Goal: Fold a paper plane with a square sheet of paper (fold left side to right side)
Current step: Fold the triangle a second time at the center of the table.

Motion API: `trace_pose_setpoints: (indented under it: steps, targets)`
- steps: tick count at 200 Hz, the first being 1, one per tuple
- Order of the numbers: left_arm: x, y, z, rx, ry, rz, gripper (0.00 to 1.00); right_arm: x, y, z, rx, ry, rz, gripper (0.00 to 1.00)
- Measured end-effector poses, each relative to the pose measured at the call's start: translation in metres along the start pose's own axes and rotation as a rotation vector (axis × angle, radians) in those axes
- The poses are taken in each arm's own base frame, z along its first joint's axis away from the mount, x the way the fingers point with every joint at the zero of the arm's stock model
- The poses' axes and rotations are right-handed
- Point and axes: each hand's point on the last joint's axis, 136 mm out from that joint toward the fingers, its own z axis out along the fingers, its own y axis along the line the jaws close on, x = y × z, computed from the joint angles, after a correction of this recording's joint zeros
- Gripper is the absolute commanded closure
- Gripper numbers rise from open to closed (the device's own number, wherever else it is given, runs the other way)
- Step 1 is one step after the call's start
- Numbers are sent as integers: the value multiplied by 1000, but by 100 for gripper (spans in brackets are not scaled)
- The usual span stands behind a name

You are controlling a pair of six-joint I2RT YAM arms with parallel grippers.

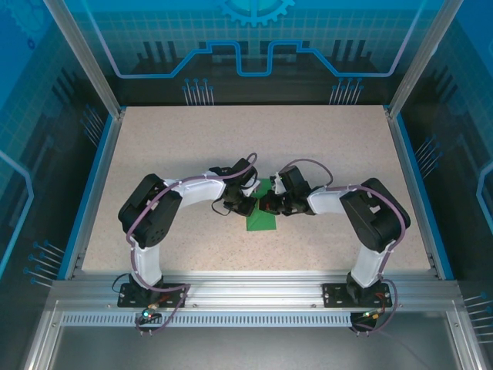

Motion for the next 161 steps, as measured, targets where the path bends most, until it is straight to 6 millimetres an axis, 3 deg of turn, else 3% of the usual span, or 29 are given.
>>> trace_pose_setpoints:
  steps: [102,161]
  targets:
    - [0,3,-3,-22,-3,-7,71,3,-9,1,39,11,16,99]
    - [-3,7,-42,-36,-59,-70,69,3,-9,2,42,9,16,99]
